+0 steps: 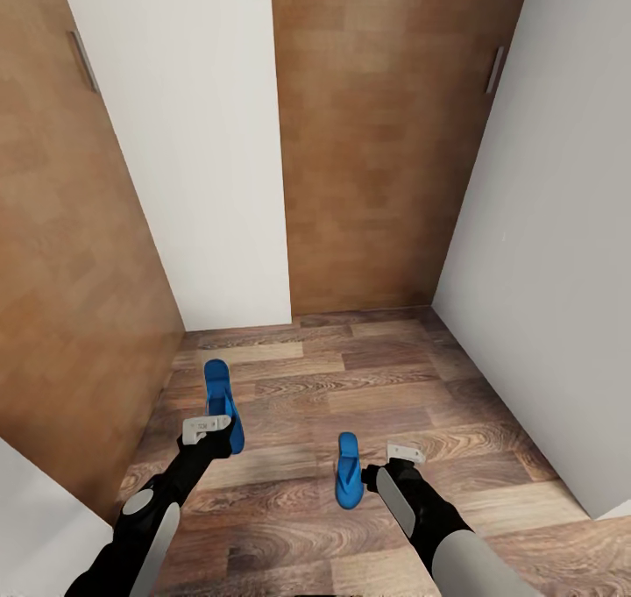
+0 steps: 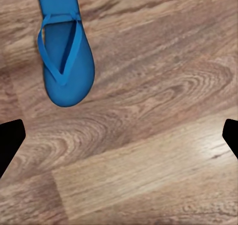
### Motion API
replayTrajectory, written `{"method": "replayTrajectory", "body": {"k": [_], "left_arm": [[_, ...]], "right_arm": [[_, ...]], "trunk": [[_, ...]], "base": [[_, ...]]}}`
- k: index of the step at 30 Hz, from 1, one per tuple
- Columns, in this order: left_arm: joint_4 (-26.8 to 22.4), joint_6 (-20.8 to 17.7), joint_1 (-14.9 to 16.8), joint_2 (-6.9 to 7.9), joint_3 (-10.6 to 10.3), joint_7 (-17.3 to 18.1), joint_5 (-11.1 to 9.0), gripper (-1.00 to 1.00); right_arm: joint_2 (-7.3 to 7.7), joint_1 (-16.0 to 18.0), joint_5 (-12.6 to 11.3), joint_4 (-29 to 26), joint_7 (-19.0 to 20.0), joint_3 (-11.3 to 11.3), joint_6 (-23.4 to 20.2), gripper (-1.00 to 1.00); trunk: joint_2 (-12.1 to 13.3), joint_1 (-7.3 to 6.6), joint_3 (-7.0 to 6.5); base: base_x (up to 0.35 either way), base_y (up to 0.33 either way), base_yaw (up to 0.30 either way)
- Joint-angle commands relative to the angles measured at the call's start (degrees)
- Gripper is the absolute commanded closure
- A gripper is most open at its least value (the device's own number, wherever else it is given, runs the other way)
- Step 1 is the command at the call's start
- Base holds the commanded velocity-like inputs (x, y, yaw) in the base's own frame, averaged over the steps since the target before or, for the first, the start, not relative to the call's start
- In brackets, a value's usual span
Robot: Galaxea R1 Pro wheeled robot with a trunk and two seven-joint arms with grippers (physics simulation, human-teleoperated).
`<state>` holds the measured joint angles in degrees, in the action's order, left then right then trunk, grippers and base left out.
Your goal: In the bedroom, move the book from the bed onto either nightstand, and place the two sandals side by side next to the bed.
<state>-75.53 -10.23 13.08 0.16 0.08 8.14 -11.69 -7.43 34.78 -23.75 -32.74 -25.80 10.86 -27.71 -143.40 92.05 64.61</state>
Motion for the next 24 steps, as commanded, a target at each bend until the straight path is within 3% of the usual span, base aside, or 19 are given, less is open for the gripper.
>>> {"method": "replayTrajectory", "body": {"k": [1,24], "left_arm": [[-0.07,-0.40,0.02,0.02,0.01,0.12,-0.62,1.00],[-0.06,-0.40,0.02,0.02,0.01,0.12,-0.62,1.00]], "right_arm": [[0.07,0.03,-0.59,-0.11,-0.51,0.36,-0.06,-1.00],[0.05,0.03,-0.60,-0.05,-0.45,0.58,0.03,-1.00]], "trunk": [[-0.04,0.01,0.28],[-0.35,0.60,5.37]], "base": [[0.000,0.000,0.000],[0.000,0.000,0.000]]}}
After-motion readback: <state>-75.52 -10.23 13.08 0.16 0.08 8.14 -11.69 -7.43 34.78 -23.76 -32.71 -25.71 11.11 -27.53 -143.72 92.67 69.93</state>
